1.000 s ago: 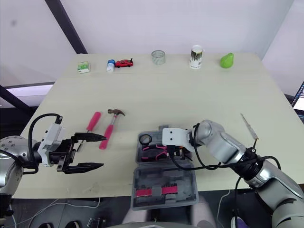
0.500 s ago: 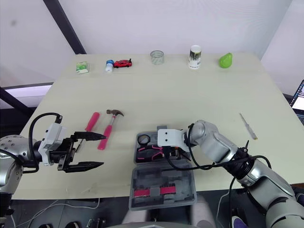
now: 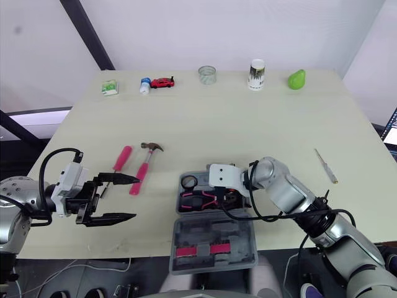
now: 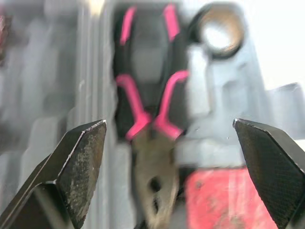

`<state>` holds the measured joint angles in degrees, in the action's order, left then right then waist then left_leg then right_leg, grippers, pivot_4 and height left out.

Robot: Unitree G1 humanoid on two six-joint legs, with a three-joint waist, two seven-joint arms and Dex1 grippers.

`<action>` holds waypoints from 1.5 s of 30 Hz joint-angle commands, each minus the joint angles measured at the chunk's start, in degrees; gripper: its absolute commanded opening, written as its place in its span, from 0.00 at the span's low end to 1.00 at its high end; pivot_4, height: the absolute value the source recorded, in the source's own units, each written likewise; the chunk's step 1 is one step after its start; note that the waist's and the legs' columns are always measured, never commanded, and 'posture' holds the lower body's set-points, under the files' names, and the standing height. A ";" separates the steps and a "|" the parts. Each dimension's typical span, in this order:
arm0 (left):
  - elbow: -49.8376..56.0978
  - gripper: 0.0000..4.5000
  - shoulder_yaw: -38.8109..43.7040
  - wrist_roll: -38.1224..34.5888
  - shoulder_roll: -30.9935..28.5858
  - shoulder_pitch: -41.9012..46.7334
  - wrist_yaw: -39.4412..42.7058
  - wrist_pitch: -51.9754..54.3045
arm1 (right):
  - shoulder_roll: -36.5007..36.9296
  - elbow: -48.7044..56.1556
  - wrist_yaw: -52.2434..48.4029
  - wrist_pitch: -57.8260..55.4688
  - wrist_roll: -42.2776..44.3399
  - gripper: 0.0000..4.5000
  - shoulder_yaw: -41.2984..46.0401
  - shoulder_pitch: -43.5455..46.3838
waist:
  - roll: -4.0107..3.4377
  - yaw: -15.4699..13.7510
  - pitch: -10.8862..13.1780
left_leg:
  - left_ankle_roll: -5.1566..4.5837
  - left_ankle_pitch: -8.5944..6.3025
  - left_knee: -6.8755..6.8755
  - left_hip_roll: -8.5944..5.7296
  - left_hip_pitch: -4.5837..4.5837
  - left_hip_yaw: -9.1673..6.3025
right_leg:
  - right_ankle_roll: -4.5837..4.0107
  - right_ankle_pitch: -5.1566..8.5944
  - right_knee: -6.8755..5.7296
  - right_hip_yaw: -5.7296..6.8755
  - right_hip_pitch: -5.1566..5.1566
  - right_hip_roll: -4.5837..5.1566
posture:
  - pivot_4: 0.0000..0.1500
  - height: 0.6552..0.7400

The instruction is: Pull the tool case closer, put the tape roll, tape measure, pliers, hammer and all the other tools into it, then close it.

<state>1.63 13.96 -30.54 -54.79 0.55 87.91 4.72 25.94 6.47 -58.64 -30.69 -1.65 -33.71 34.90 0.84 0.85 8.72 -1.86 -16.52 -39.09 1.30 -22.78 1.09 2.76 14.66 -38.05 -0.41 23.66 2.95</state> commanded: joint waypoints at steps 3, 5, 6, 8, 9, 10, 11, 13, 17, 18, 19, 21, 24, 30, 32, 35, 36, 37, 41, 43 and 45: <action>1.42 1.00 0.32 -0.78 -0.35 1.09 0.03 0.21 | -2.60 -4.71 1.87 9.59 1.99 0.59 4.07 -2.78 | 0.00 0.04 0.00 | 0.00 0.00 0.00 0.00 0.00 0.02 | 0.00 0.00 0.00 -0.01 0.00 0.00 | 1.00 1.00; 1.47 1.00 0.29 -0.83 -0.30 1.16 -0.11 0.30 | -3.66 -6.49 1.78 11.71 2.87 0.40 4.71 -3.79 | 0.00 -0.03 0.00 | 0.00 0.00 0.00 0.00 0.00 0.02 | 0.00 0.00 0.01 -0.01 0.00 0.01 | 1.00 1.00; 1.42 1.00 0.27 -0.83 -0.30 1.21 -0.13 0.31 | -4.20 -7.29 1.80 12.51 3.19 0.29 5.08 -4.06 | 0.00 0.00 0.00 | 0.00 0.00 0.00 0.00 0.00 0.02 | 0.00 0.00 0.01 -0.01 0.00 0.02 | 1.00 1.00; 1.36 1.00 0.32 -0.80 -0.30 1.23 -0.21 0.32 | -4.60 -8.64 1.65 13.77 2.94 0.05 5.20 -4.20 | -0.01 0.05 0.01 | 0.00 0.00 0.00 0.00 0.00 0.01 | 0.00 0.00 0.00 -0.01 0.00 0.01 | 1.00 1.00; 1.37 1.00 0.35 -0.80 -0.29 1.22 -0.26 0.33 | -4.80 -9.41 1.70 14.45 2.69 0.02 5.18 -4.27 | -0.01 0.10 0.00 | 0.00 0.00 0.00 0.00 0.00 0.01 | 0.00 0.00 -0.01 -0.01 0.00 0.00 | 1.00 1.00; 1.39 1.00 0.38 -0.81 -0.28 1.20 -0.29 0.34 | -4.93 -10.02 1.76 14.97 2.50 0.02 5.14 -4.30 | -0.01 0.09 0.01 | 0.00 0.00 0.00 0.00 0.00 0.01 | 0.00 0.00 -0.01 -0.01 0.00 -0.01 | 1.00 1.00; 1.43 1.00 0.40 -0.83 -0.26 1.15 -0.33 0.36 | -5.03 -10.79 1.74 15.52 2.33 0.02 5.02 -4.37 | -0.01 0.09 0.01 | 0.00 0.00 0.00 0.00 0.01 0.01 | 0.00 0.00 -0.01 -0.01 0.00 -0.01 | 1.00 1.00; 1.52 1.00 0.43 -0.85 -0.21 1.00 -0.40 0.36 | -5.18 -12.52 2.11 16.56 1.60 0.02 4.68 -4.50 | -0.01 0.08 0.01 | 0.00 0.00 0.00 0.00 0.01 0.01 | 0.00 0.00 0.00 -0.01 0.00 -0.01 | 1.00 1.00; 1.81 1.00 0.38 -0.90 0.07 0.77 -0.70 0.32 | -5.23 -18.98 3.12 19.25 -1.33 0.02 3.26 -5.19 | 0.00 0.08 0.00 | 0.01 0.00 0.00 0.00 0.01 0.02 | 0.00 0.00 0.00 -0.02 0.00 -0.01 | 1.00 1.00; 1.86 1.00 0.36 -0.92 0.13 0.74 -0.77 0.32 | -5.28 -20.58 3.45 19.09 -1.94 0.02 2.94 -5.52 | 0.00 0.08 0.00 | 0.01 0.00 0.00 0.00 0.03 0.02 | 0.00 0.00 -0.01 -0.02 -0.01 -0.01 | 1.00 1.00; 1.88 1.00 0.35 -0.93 0.16 0.71 -0.78 0.30 | -5.41 -21.77 3.79 18.82 -2.34 0.02 2.81 -5.73 | 0.01 0.10 -0.01 | 0.01 0.01 0.00 0.00 0.05 0.02 | 0.00 0.00 -0.02 -0.02 -0.02 -0.01 | 1.00 1.00; 1.89 1.00 0.31 -0.87 0.24 0.66 -0.80 0.22 | -5.98 -24.04 4.44 17.54 -2.62 0.02 2.87 -6.13 | 0.03 0.14 -0.05 | 0.01 0.01 0.00 0.00 0.16 0.02 | 0.00 0.00 -0.04 -0.04 -0.10 -0.01 | 1.00 1.00; 2.34 1.00 0.25 -0.92 0.40 0.29 -0.99 0.38 | -5.58 -26.24 2.69 11.20 -3.50 0.02 1.02 -7.31 | 0.00 0.12 -0.15 | 0.01 0.00 0.00 0.01 0.34 0.04 | -0.01 0.00 -0.11 -0.08 -0.22 -0.03 | 1.00 1.00; 4.18 1.00 0.58 -1.19 0.71 -1.40 -1.78 1.04 | -4.72 -29.86 2.28 7.06 -7.23 0.02 -3.49 -8.47 | 0.00 -0.20 -1.15 | -0.01 -0.01 0.37 0.07 1.30 0.09 | -0.05 0.04 0.09 -0.12 -1.03 0.04 | 1.00 1.00; 4.53 1.00 0.66 -1.28 0.86 -1.79 -2.08 1.20 | -5.14 -31.04 2.80 7.92 -7.91 0.02 -4.10 -8.57 | 0.04 -0.25 -1.30 | -0.01 -0.02 0.52 0.06 1.84 0.12 | -0.21 0.15 0.20 -0.12 -1.54 0.09 | 1.00 1.00; 4.91 1.00 0.70 -1.28 1.23 -2.38 -2.72 1.24 | -6.41 -31.79 4.41 9.76 -7.65 0.02 -3.07 -8.40 | 0.08 -0.16 -1.69 | -0.01 -0.02 0.69 0.03 2.30 0.12 | -0.22 0.18 0.36 -0.12 -1.97 0.17 | 1.00 1.00; 5.02 1.00 0.65 -1.15 1.41 -2.62 -3.04 1.13 | -6.54 -31.48 4.89 11.17 -7.44 0.02 -2.49 -8.29 | 0.09 -0.15 -1.71 | 0.00 -0.02 0.76 0.03 2.42 0.13 | -0.23 0.18 0.35 -0.16 -2.03 0.17 | 1.00 1.00; 5.02 1.00 0.64 -0.96 1.78 -2.78 -3.56 0.97 | -6.78 -30.94 5.36 13.84 -6.78 0.02 -1.48 -8.15 | 0.11 -0.11 -1.74 | 0.00 -0.02 0.76 0.03 2.43 0.13 | -0.25 0.19 0.35 -0.16 -2.03 0.17 | 1.00 1.00; 5.09 1.00 0.82 -0.83 3.75 -3.18 -6.92 1.90 | -9.02 -24.25 9.64 20.75 -0.56 0.02 7.32 -9.27 | 0.09 0.00 -1.65 | 0.00 -0.02 0.78 0.08 2.38 0.08 | -0.33 0.24 0.31 -0.13 -1.96 0.16 | 1.00 1.00; 5.10 1.00 1.36 -0.94 4.78 -3.23 -8.89 2.26 | -8.28 -19.75 11.91 28.01 -0.27 0.02 10.03 -11.18 | 0.06 -0.07 -1.51 | 0.01 -0.02 0.78 0.08 2.27 0.11 | -0.34 0.23 0.31 -0.16 -1.91 0.16 | 1.00 1.00; 5.17 1.00 2.06 -1.28 5.59 -3.71 -10.31 2.85 | -7.69 -14.73 8.73 23.04 5.34 0.02 13.32 -13.01 | 0.05 -0.18 -1.03 | 0.01 -0.01 0.73 0.04 1.96 0.06 | -0.33 0.22 0.32 -0.13 -1.61 0.23 | 1.00 1.00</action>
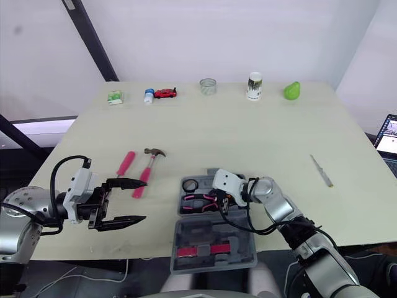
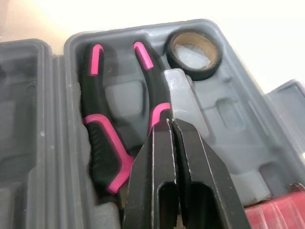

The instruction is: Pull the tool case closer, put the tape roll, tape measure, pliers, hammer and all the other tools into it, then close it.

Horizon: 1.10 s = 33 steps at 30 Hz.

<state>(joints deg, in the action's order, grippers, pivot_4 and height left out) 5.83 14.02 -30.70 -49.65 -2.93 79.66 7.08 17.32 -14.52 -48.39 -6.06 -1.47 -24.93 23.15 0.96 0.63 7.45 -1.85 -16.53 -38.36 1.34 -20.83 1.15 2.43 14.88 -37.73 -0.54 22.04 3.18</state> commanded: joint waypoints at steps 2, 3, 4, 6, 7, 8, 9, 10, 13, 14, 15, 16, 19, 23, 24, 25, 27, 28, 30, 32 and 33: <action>1.06 1.00 2.70 -1.20 1.19 -1.38 -3.15 0.46 | 1.69 10.36 -1.02 -3.50 7.74 0.02 7.75 -3.24 | -0.15 0.15 0.36 | 0.00 0.01 -0.02 -0.04 -0.49 0.11 | 0.20 -0.13 -0.14 -0.10 0.48 0.06 | 1.00 1.00; 1.11 1.00 3.05 -1.17 1.51 -2.14 -3.70 0.39 | 2.32 12.23 -0.61 -3.13 8.65 0.02 9.33 -4.47 | -0.15 0.32 0.37 | 0.00 0.01 -0.05 -0.04 -0.76 0.08 | 0.22 -0.15 -0.18 -0.09 0.77 0.06 | 1.00 1.00; 1.20 1.00 3.63 -1.21 1.90 -2.94 -4.46 0.42 | 3.34 14.27 -0.58 -2.97 9.66 0.02 11.02 -6.05 | -0.16 0.43 0.38 | 0.01 0.01 -0.05 -0.02 -1.03 0.08 | 0.22 -0.16 -0.22 -0.09 1.06 0.02 | 1.00 1.00; 1.60 1.00 4.68 -1.36 2.56 -4.05 -6.11 0.69 | 4.91 17.56 -0.81 -3.32 11.87 0.02 13.91 -8.72 | -0.16 0.38 0.39 | 0.01 0.01 -0.03 0.02 -1.30 0.09 | 0.20 -0.15 -0.21 -0.10 1.37 -0.02 | 1.00 1.00; 1.71 1.00 6.00 -1.81 3.23 -4.90 -7.73 1.07 | 5.80 19.63 -1.18 -2.95 14.58 0.02 17.10 -11.12 | -0.18 0.33 0.42 | 0.01 0.01 -0.01 0.03 -1.41 0.08 | 0.20 -0.15 -0.18 -0.08 1.45 -0.03 | 1.00 1.00; 1.76 1.00 7.07 -2.11 3.75 -5.65 -8.97 1.33 | 6.63 21.16 -1.45 -3.09 16.63 0.02 19.62 -13.01 | -0.20 0.17 0.45 | 0.01 0.01 0.00 0.03 -1.48 0.06 | 0.20 -0.15 -0.14 -0.06 1.47 -0.02 | 1.00 1.00; 1.84 1.00 8.26 -2.39 4.37 -6.73 -10.07 1.52 | 7.82 22.52 -1.60 -4.16 18.55 0.02 22.37 -15.13 | -0.21 0.15 0.45 | 0.00 0.01 0.01 0.04 -1.56 0.03 | 0.21 -0.15 -0.05 -0.05 1.49 0.01 | 1.00 1.00; 1.98 1.00 8.98 -2.55 4.76 -7.47 -10.70 1.65 | 8.63 23.36 -1.63 -5.04 19.69 0.02 23.96 -16.44 | -0.21 0.04 0.47 | 0.00 0.01 0.00 0.04 -1.57 0.02 | 0.21 -0.15 -0.04 -0.05 1.48 0.01 | 1.00 1.00; 0.81 1.00 11.75 -2.40 6.83 -11.22 -12.65 1.03 | 11.71 22.19 -1.66 -2.34 22.29 0.02 31.83 -22.49 | -0.17 0.05 0.54 | -0.02 0.00 -0.03 -0.05 -1.64 0.06 | 0.25 -0.17 0.02 -0.02 1.47 0.19 | 1.00 1.00; -0.45 1.00 13.03 -1.71 7.95 -12.94 -13.87 0.16 | 12.52 21.13 -1.78 -1.58 24.24 0.02 36.18 -25.33 | -0.17 0.02 0.55 | -0.02 0.00 -0.03 -0.09 -1.63 0.06 | 0.27 -0.18 0.02 0.00 1.46 0.30 | 1.00 1.00; -1.48 1.00 14.27 -1.16 9.04 -14.42 -15.02 -0.63 | 13.20 20.06 -1.89 -0.92 25.77 0.13 39.81 -27.81 | -0.17 -0.09 0.55 | -0.03 -0.01 -0.03 -0.11 -1.58 0.09 | 0.27 -0.18 0.00 0.03 1.43 0.41 | 1.00 1.00; -2.16 1.00 15.45 -1.06 9.93 -15.68 -16.01 -0.97 | 13.83 19.00 -1.91 0.05 26.40 0.19 42.51 -29.86 | -0.17 -0.13 0.55 | -0.03 -0.01 -0.04 -0.12 -1.59 0.08 | 0.27 -0.17 0.01 0.08 1.42 0.39 | 1.00 1.00; -4.73 1.00 19.09 -1.56 11.93 -18.93 -18.21 -1.61 | 15.32 15.39 -2.88 2.39 28.19 0.56 49.60 -35.70 | 0.01 -0.07 0.66 | -0.04 -0.01 -0.03 -0.07 -1.56 0.08 | 0.26 -0.16 -0.01 0.11 1.41 0.26 | 1.00 1.00; -9.21 1.00 21.92 -1.64 13.22 -20.58 -19.57 -2.39 | 15.56 12.05 -3.93 3.91 30.33 0.96 55.44 -40.48 | 0.01 0.00 0.73 | -0.03 0.00 -0.04 0.02 -1.23 0.13 | 0.05 -0.02 -0.05 -0.04 1.21 0.00 | 1.00 1.00; -10.12 1.00 22.50 -1.45 13.38 -20.97 -20.03 -2.58 | 15.52 11.03 -4.07 4.19 30.80 0.98 56.69 -41.54 | 0.01 0.07 0.74 | -0.03 0.00 0.00 0.05 -1.04 0.16 | 0.03 0.00 -0.01 -0.08 1.03 -0.03 | 1.00 1.00; -10.58 1.00 22.83 -1.31 13.48 -21.26 -20.32 -2.76 | 15.50 10.35 -4.22 4.41 31.10 0.98 57.45 -42.19 | 0.01 0.08 0.75 | -0.03 0.00 0.01 0.06 -0.98 0.18 | 0.03 0.01 -0.01 -0.11 1.00 -0.03 | 1.00 1.00; -13.59 1.00 24.14 -1.29 13.64 -22.18 -20.56 -3.23 | 15.41 6.48 -4.82 5.44 32.12 0.98 60.76 -44.41 | 0.04 0.10 0.76 | -0.03 0.00 0.00 0.06 -0.97 0.26 | 0.03 0.01 0.00 -0.19 1.00 -0.03 | 1.00 1.00; -14.84 1.00 24.60 -1.27 13.61 -22.61 -20.43 -3.45 | 15.50 4.30 -5.13 6.09 32.54 0.98 62.27 -45.24 | 0.04 0.08 0.76 | -0.03 -0.01 0.00 0.06 -0.97 0.27 | 0.03 0.01 0.00 -0.21 1.00 -0.02 | 1.00 1.00; -16.90 1.00 25.31 -1.32 13.55 -23.10 -20.30 -3.99 | 15.85 0.27 -5.36 7.18 32.90 0.98 64.61 -46.28 | 0.06 0.04 0.77 | -0.03 -0.01 0.00 0.06 -0.98 0.31 | 0.03 0.01 0.06 -0.22 1.00 -0.01 | 1.00 1.00; -18.62 1.00 24.96 -0.56 13.35 -23.55 -19.63 -5.11 | 16.10 -2.10 -5.64 7.87 33.08 0.98 65.96 -46.92 | 0.07 -0.01 0.78 | -0.03 -0.02 0.01 0.06 -0.99 0.31 | 0.03 0.01 0.09 -0.22 1.00 0.02 | 1.00 1.00; -19.18 1.00 24.57 -0.16 13.20 -23.64 -19.15 -5.73 | 16.23 -2.60 -5.84 8.33 32.88 0.98 66.06 -47.12 | 0.07 0.00 0.78 | -0.04 -0.02 0.01 0.06 -0.99 0.32 | 0.03 0.01 0.09 -0.23 1.00 0.04 | 1.00 1.00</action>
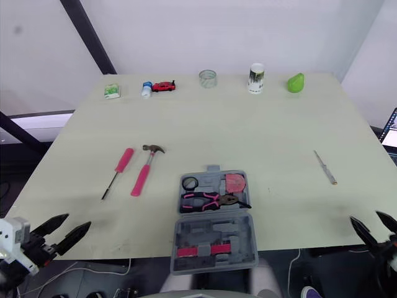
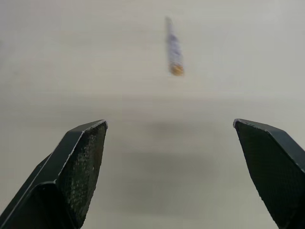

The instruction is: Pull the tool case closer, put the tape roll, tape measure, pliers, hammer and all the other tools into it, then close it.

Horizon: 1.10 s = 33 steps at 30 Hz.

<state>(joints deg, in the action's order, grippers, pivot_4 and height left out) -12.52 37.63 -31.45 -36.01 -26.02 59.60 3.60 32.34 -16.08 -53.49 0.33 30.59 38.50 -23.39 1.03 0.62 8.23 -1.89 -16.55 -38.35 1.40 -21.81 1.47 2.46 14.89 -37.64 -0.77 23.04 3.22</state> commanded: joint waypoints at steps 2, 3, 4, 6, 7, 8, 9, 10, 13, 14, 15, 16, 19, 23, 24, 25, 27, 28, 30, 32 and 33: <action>-1.45 1.00 0.40 0.93 -0.93 -0.30 1.64 -2.88 | 1.47 -1.08 -1.13 1.61 0.86 0.98 2.38 -0.71 | 0.00 0.03 0.00 | 0.00 0.00 0.00 0.00 0.01 0.00 | 0.00 0.00 -0.01 -0.05 0.00 0.04 | 1.00 1.00; -1.77 1.00 0.15 1.31 -1.33 0.04 1.98 -3.43 | 1.61 -0.86 -1.42 1.29 1.00 0.98 2.09 -0.66 | 0.00 0.03 0.00 | 0.00 0.00 0.00 0.02 0.03 0.00 | -0.01 0.00 -0.02 -0.11 -0.01 0.28 | 1.00 1.00; -2.11 1.00 -0.19 1.89 -1.82 0.36 2.39 -4.09 | 1.79 -0.62 -1.60 1.16 0.89 0.98 1.76 -0.56 | 0.00 0.04 0.00 | 0.00 0.00 -0.01 0.02 0.04 -0.01 | -0.01 0.00 -0.04 -0.11 -0.01 0.32 | 1.00 1.00; -2.61 1.00 -0.79 2.35 -2.47 1.58 2.80 -4.56 | 2.08 0.50 -1.96 0.84 0.52 0.98 0.69 -0.04 | -0.01 0.03 -0.01 | 0.00 0.00 -0.01 0.02 0.04 -0.02 | -0.01 0.00 -0.04 -0.13 -0.02 0.35 | 1.00 1.00; -2.61 1.00 -1.27 2.65 -2.79 2.15 3.06 -4.81 | 2.26 1.66 -2.33 0.23 0.49 0.98 -0.14 0.20 | -0.02 0.02 0.00 | 0.00 0.00 -0.01 0.02 0.04 -0.01 | -0.01 -0.01 -0.04 -0.14 -0.02 0.36 | 1.00 1.00; -2.43 1.00 -1.61 2.70 -2.95 2.71 3.16 -4.79 | 2.46 2.99 -2.80 -0.61 0.63 0.98 -1.04 0.33 | -0.02 0.03 0.00 | 0.00 0.00 -0.01 0.01 0.04 -0.01 | -0.01 -0.01 -0.04 -0.14 -0.01 0.38 | 1.00 1.00; -1.97 1.00 -1.79 2.29 -2.93 3.45 2.77 -4.11 | 2.72 4.64 -3.51 -2.10 1.08 0.98 -2.12 0.26 | -0.02 0.03 0.00 | 0.00 0.00 -0.01 0.01 0.03 -0.02 | -0.01 -0.01 -0.04 -0.13 -0.01 0.38 | 1.00 1.00; -1.35 1.00 -2.35 2.38 -2.99 4.13 2.46 -3.86 | 3.03 6.58 -4.51 -3.31 1.28 0.98 -3.59 0.08 | -0.02 0.06 0.00 | 0.00 0.00 -0.01 0.01 0.02 -0.02 | -0.02 -0.01 -0.03 -0.14 -0.01 0.38 | 1.00 1.00; 0.79 1.00 -4.49 3.46 -2.97 5.70 1.84 -3.83 | 3.57 9.99 -5.70 -4.05 -0.05 0.98 -7.14 0.35 | -0.02 0.01 0.00 | 0.00 0.00 0.00 0.02 -0.02 -0.04 | -0.01 -0.02 -0.01 -0.11 -0.01 0.43 | 1.00 1.00; 2.24 1.00 -5.53 3.66 -2.83 6.13 1.71 -3.56 | 3.72 10.79 -5.61 -3.60 -1.19 0.98 -8.51 0.85 | -0.02 -0.01 0.00 | 0.00 0.00 0.00 0.02 -0.03 -0.05 | -0.01 -0.02 -0.01 -0.11 -0.01 0.44 | 1.00 1.00; 4.24 1.00 -6.95 3.98 -2.70 6.50 1.77 -3.41 | 3.98 11.82 -5.63 -2.92 -2.59 0.98 -10.28 1.51 | -0.01 -0.01 0.01 | 0.00 0.00 0.00 0.01 -0.03 -0.05 | -0.01 -0.02 -0.01 -0.10 -0.01 0.46 | 1.00 1.00; 5.55 1.00 -7.94 4.20 -2.65 6.77 1.80 -3.27 | 4.19 12.46 -5.60 -2.48 -3.51 0.98 -11.47 2.03 | -0.01 -0.01 0.01 | 0.00 0.00 0.00 0.01 -0.04 -0.06 | -0.01 -0.02 0.00 -0.09 -0.01 0.48 | 1.00 1.00; 13.78 1.00 -15.03 6.34 -2.64 7.86 2.26 -2.70 | 4.74 19.29 -5.71 -5.31 -5.00 0.98 -18.37 5.29 | -0.07 -0.06 0.05 | 0.00 0.00 -0.01 -0.01 -0.04 -0.07 | -0.02 -0.03 -0.02 -0.09 -0.01 0.58 | 1.00 1.00; 16.00 1.00 -20.67 9.26 -3.46 10.12 2.33 -2.87 | 5.06 20.57 -4.98 -6.15 -8.61 0.98 -25.02 10.27 | -0.09 -0.02 0.05 | 0.01 0.00 0.00 -0.01 -0.04 -0.11 | -0.03 -0.04 -0.05 -0.07 -0.01 0.59 | 1.00 1.00; 15.79 1.00 -22.28 10.29 -3.78 10.75 2.86 -3.37 | 4.94 19.81 -4.79 -6.19 -9.64 0.98 -26.72 12.06 | -0.09 0.01 0.05 | 0.01 0.00 0.00 -0.02 -0.04 -0.12 | -0.03 -0.04 -0.05 -0.06 -0.01 0.59 | 1.00 1.00; 15.50 1.00 -23.54 11.06 -4.00 11.36 3.26 -3.77 | 4.95 19.15 -4.97 -6.17 -10.28 0.98 -28.10 13.48 | -0.10 0.07 0.07 | 0.01 0.00 0.01 -0.02 -0.04 -0.12 | -0.03 -0.04 -0.05 -0.04 0.00 0.59 | 1.00 1.00; 14.59 1.00 -25.80 12.10 -4.51 12.66 4.65 -4.61 | 5.45 17.98 -6.39 -5.63 -12.11 0.98 -31.45 15.95 | -0.13 0.01 0.09 | 0.01 0.00 0.03 -0.07 -0.07 -0.12 | -0.01 -0.05 -0.03 0.00 0.00 0.60 | 1.00 1.00; 14.12 1.00 -26.63 12.50 -4.70 13.25 5.20 -4.95 | 5.74 17.41 -7.05 -5.09 -13.03 0.98 -32.82 16.86 | -0.12 0.00 0.10 | 0.01 0.00 0.03 -0.08 -0.08 -0.14 | -0.01 -0.05 -0.03 0.03 0.01 0.60 | 1.00 1.00; 12.65 1.00 -28.29 13.49 -5.10 14.63 6.30 -5.94 | 5.81 16.27 -8.16 -4.45 -14.33 0.87 -35.38 18.96 | -0.12 -0.09 0.16 | 0.00 0.00 0.03 -0.10 -0.11 -0.18 | 0.01 -0.06 -0.03 0.10 0.01 0.57 | 1.00 1.00; 11.15 0.83 -29.61 14.18 -5.44 15.81 7.33 -6.70 | 5.82 15.06 -9.11 -3.96 -15.35 0.68 -37.55 20.93 | -0.15 -0.13 0.18 | 0.00 0.01 0.01 -0.12 -0.11 -0.20 | 0.06 -0.08 -0.05 0.16 0.00 0.52 | 1.00 1.00; 10.57 0.72 -30.04 14.28 -5.58 16.26 7.69 -6.91 | 5.88 14.52 -9.42 -3.75 -15.72 0.57 -38.28 21.62 | -0.16 -0.09 0.18 | 0.00 0.01 0.01 -0.12 -0.10 -0.20 | 0.13 -0.13 -0.05 0.20 0.00 0.47 | 1.00 1.00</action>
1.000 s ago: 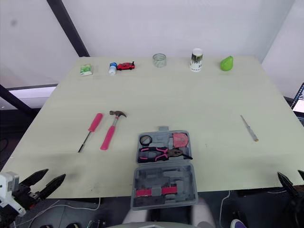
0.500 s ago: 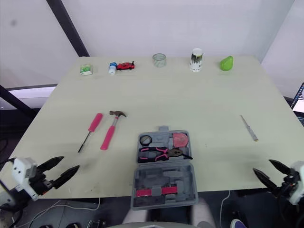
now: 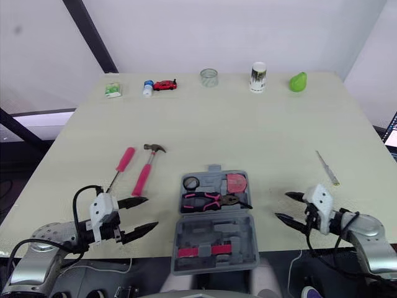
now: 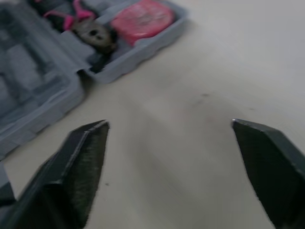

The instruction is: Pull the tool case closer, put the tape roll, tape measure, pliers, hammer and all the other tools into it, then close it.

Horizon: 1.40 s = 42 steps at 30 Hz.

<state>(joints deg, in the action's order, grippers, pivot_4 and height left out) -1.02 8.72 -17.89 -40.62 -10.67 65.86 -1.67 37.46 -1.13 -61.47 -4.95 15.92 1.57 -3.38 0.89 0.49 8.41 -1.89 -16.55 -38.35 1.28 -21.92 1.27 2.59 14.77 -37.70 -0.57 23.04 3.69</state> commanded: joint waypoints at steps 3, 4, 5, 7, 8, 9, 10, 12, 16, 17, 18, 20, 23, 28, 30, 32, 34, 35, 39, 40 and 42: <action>-4.05 0.41 -4.00 1.83 -1.06 2.85 3.64 -2.29 | 0.89 -3.28 -3.07 3.92 -4.08 0.25 -5.24 4.77 | -0.01 0.10 0.01 | 0.00 0.00 -0.02 -0.01 0.00 0.02 | 0.06 -0.03 -0.02 0.16 0.00 -0.25 | 1.00 1.00; -5.03 0.30 -4.68 2.17 -1.02 3.48 4.05 -2.67 | 0.81 -3.97 -3.46 4.15 -4.54 0.16 -6.03 5.57 | -0.01 0.10 0.02 | 0.00 0.00 -0.02 -0.01 0.00 0.03 | 0.07 -0.03 -0.03 0.16 0.00 -0.28 | 1.00 1.00; -6.67 0.14 -6.15 2.86 -0.63 4.62 4.88 -3.17 | 0.42 -4.89 -3.69 4.35 -5.63 0.02 -7.45 7.17 | 0.01 0.06 0.02 | 0.00 0.00 -0.03 -0.01 -0.01 0.01 | 0.08 -0.03 -0.03 0.15 0.00 -0.35 | 1.00 1.00; -9.96 0.05 -9.04 4.31 0.24 6.99 6.35 -4.42 | -0.37 -6.87 -3.97 5.42 -7.82 0.00 -9.97 10.04 | -0.01 0.10 0.04 | 0.00 0.00 -0.03 0.00 0.00 0.00 | 0.08 -0.04 -0.04 0.15 0.00 -0.37 | 1.00 1.00; -11.66 0.02 -10.26 5.34 0.51 8.04 6.88 -5.82 | -0.52 -7.58 -4.23 5.81 -8.49 0.00 -10.92 10.87 | -0.03 0.12 0.06 | 0.00 0.00 -0.06 -0.01 0.04 0.03 | 0.09 -0.04 -0.10 0.12 -0.01 -0.40 | 1.00 1.00; -13.46 0.02 -11.14 6.29 0.73 9.03 7.14 -7.36 | -0.66 -8.27 -4.31 6.36 -8.99 0.00 -11.58 11.46 | -0.02 0.12 0.06 | 0.00 0.01 -0.11 -0.01 0.02 0.01 | 0.09 -0.04 -0.14 0.12 0.00 -0.44 | 1.00 1.00; -14.86 0.02 -11.71 6.89 0.86 9.81 7.30 -8.52 | -0.75 -8.83 -4.35 6.73 -9.27 0.00 -12.02 11.90 | -0.01 0.12 0.05 | 0.00 0.01 -0.12 -0.01 0.03 0.01 | 0.08 -0.04 -0.15 0.10 -0.01 -0.48 | 1.00 1.00; -17.91 0.02 -12.57 7.30 1.83 11.50 7.32 -9.66 | -1.46 -9.52 -3.89 7.60 -10.13 0.00 -13.23 12.81 | -0.02 -0.05 0.05 | 0.00 0.01 -0.12 0.00 0.02 -0.04 | 0.08 -0.04 -0.16 0.09 -0.01 -0.52 | 1.00 1.00; -21.53 0.02 -13.78 8.12 3.00 13.11 7.82 -11.91 | -2.01 -9.31 -4.32 8.30 -11.63 0.00 -15.38 13.49 | -0.07 -0.07 0.03 | 0.00 0.01 -0.12 0.00 0.05 -0.02 | 0.08 -0.04 -0.20 0.07 -0.02 -0.51 | 1.00 1.00; -21.97 0.02 -13.84 8.04 3.23 13.29 7.80 -12.17 | -1.95 -9.25 -4.52 8.41 -11.84 0.00 -15.76 13.47 | -0.09 -0.13 0.01 | 0.00 0.01 -0.12 0.00 0.06 -0.01 | 0.09 -0.04 -0.21 0.06 -0.02 -0.51 | 1.00 1.00; -22.30 0.02 -13.88 7.97 3.37 13.42 7.79 -12.39 | -1.91 -9.25 -4.63 8.49 -11.93 0.00 -15.96 13.45 | -0.10 -0.18 0.00 | 0.00 0.01 -0.13 0.00 0.07 -0.01 | 0.09 -0.04 -0.21 0.06 -0.03 -0.51 | 1.00 1.00; -23.14 0.02 -14.22 8.22 3.46 13.68 7.90 -13.21 | -2.21 -9.23 -4.54 8.35 -11.83 0.00 -16.08 13.61 | -0.11 -0.27 0.00 | 0.00 0.01 -0.14 0.00 0.13 -0.02 | 0.09 -0.04 -0.21 0.06 -0.10 -0.50 | 1.00 1.00; -24.20 0.02 -14.57 8.33 3.75 14.00 8.02 -13.83 | -2.48 -9.09 -4.79 8.15 -11.84 0.00 -16.45 14.00 | -0.17 -0.32 -0.04 | 0.00 0.01 -0.14 0.00 0.25 -0.06 | 0.09 -0.04 -0.20 0.08 -0.26 -0.50 | 1.00 1.00; -25.78 0.02 -15.21 8.88 4.21 15.13 8.50 -14.80 | -2.85 -8.92 -5.04 8.08 -11.95 0.00 -17.28 14.56 | -0.35 -0.43 -0.14 | -0.01 0.01 -0.17 0.00 0.25 -0.06 | 0.09 -0.04 -0.21 0.08 -0.27 -0.51 | 1.00 1.00; -26.20 0.02 -15.56 9.12 4.26 15.61 8.56 -15.07 | -3.07 -8.78 -4.97 7.92 -12.09 0.00 -17.63 14.71 | -0.37 -0.59 -0.16 | -0.01 0.01 -0.18 -0.01 0.25 -0.07 | 0.09 -0.04 -0.21 0.08 -0.28 -0.51 | 1.00 1.00; -26.58 0.02 -16.31 9.67 4.15 16.14 8.93 -15.42 | -3.27 -8.71 -4.81 7.77 -12.16 0.00 -17.87 14.97 | -0.39 -0.78 -0.17 | -0.01 0.01 -0.19 -0.01 0.25 -0.07 | 0.09 -0.05 -0.21 0.08 -0.29 -0.52 | 1.00 1.00; -26.68 0.02 -16.79 9.73 4.33 16.46 9.19 -15.29 | -3.37 -8.73 -4.78 7.76 -12.16 0.00 -18.00 15.10 | -0.41 -1.09 -0.18 | -0.01 0.01 -0.20 -0.01 0.25 -0.06 | 0.09 -0.05 -0.21 0.08 -0.29 -0.52 | 1.00 1.00; -26.77 0.02 -17.08 9.76 4.39 16.69 9.38 -15.23 | -3.49 -8.71 -4.73 7.70 -12.20 0.00 -18.14 15.21 | -0.42 -1.24 -0.19 | -0.01 0.01 -0.21 -0.01 0.25 -0.06 | 0.09 -0.05 -0.21 0.07 -0.29 -0.52 | 1.00 1.00; -26.84 0.02 -18.31 10.31 4.77 17.40 9.74 -15.21 | -3.95 -8.66 -4.63 7.59 -12.41 0.00 -18.53 15.44 | -0.44 -1.28 -0.20 | -0.01 0.01 -0.22 -0.02 0.25 -0.06 | 0.09 -0.04 -0.21 0.07 -0.29 -0.53 | 1.00 1.00; -26.78 0.02 -18.40 10.34 4.95 17.50 9.75 -15.09 | -4.04 -8.62 -4.60 7.56 -12.46 0.00 -18.57 15.45 | -0.46 -1.28 -0.21 | -0.01 0.01 -0.22 -0.02 0.25 -0.06 | 0.10 -0.04 -0.21 0.07 -0.29 -0.54 | 1.00 1.00; -26.62 0.02 -18.65 10.29 5.58 17.94 9.66 -14.49 | -4.21 -8.58 -4.55 7.53 -12.52 0.00 -18.63 15.41 | -0.51 -1.27 -0.24 | -0.01 0.01 -0.22 -0.02 0.25 -0.06 | 0.10 -0.04 -0.21 0.06 -0.30 -0.55 | 1.00 1.00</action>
<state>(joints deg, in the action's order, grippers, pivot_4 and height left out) -26.35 -7.05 -9.97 -36.29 7.82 75.92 -17.66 33.85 -11.28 -65.86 2.64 3.29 -16.27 11.58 0.38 -0.78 8.17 -1.90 -16.54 -38.57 1.26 -21.66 1.21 2.69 14.72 -37.91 -0.51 22.75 3.14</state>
